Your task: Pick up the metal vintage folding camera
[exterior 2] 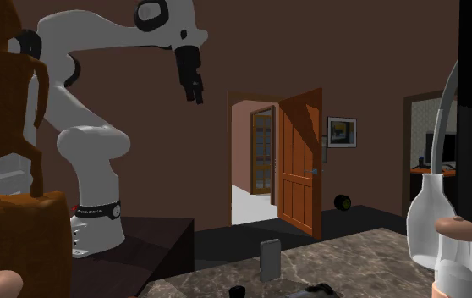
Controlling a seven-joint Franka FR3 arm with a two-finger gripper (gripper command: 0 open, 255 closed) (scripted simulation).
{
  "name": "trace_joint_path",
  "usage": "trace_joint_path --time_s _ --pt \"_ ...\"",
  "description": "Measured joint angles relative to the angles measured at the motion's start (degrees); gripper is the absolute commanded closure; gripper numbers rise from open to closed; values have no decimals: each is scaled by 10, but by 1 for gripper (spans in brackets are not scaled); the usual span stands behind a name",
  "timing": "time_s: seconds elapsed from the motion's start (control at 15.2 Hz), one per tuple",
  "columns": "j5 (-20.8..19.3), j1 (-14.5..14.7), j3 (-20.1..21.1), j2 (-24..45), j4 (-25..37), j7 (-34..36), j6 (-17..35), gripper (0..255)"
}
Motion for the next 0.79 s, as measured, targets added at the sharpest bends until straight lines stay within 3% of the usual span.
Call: trace_joint_path --time_s 0.2,0.79 --pt "-4 -6 -6 17 -3 2 16 0" --pt "-22 -44 -49 162 14 15 115 0"
